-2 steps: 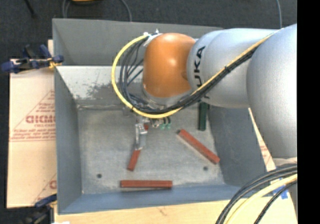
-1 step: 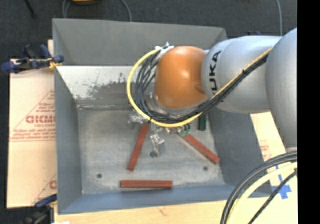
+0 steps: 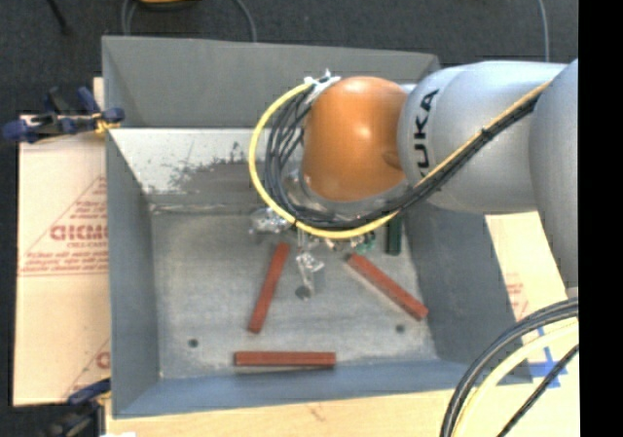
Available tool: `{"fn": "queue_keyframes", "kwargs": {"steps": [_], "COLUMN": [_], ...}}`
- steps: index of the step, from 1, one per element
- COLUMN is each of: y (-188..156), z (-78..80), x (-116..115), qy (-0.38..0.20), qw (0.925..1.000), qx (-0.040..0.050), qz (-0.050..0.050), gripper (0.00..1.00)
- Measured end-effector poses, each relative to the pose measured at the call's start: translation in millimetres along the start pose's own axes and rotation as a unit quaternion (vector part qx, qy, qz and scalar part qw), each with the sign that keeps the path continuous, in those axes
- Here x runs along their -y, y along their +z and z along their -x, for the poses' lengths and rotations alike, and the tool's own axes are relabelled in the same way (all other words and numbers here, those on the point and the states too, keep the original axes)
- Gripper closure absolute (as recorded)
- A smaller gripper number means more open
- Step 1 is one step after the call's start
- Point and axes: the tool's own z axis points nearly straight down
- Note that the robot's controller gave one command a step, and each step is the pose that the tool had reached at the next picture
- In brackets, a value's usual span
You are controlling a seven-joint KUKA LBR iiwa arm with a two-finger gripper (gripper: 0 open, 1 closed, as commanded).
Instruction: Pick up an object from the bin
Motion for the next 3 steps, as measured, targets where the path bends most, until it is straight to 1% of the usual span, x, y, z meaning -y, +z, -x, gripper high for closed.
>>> {"fn": "queue_keyframes", "kwargs": {"steps": [1,2,3], "y": [54,65,64], "z": [14.9,9.1,6.9], "x": [3,11,12], "qy": [-0.112,-0.191,-0.201], "qw": [0.9937,0.9815,0.9795], "qx": [0.0015,0.0032,0.0017], "qz": [-0.001,-0.001,0.000], "gripper": [0.00,1.00,1.00]}}
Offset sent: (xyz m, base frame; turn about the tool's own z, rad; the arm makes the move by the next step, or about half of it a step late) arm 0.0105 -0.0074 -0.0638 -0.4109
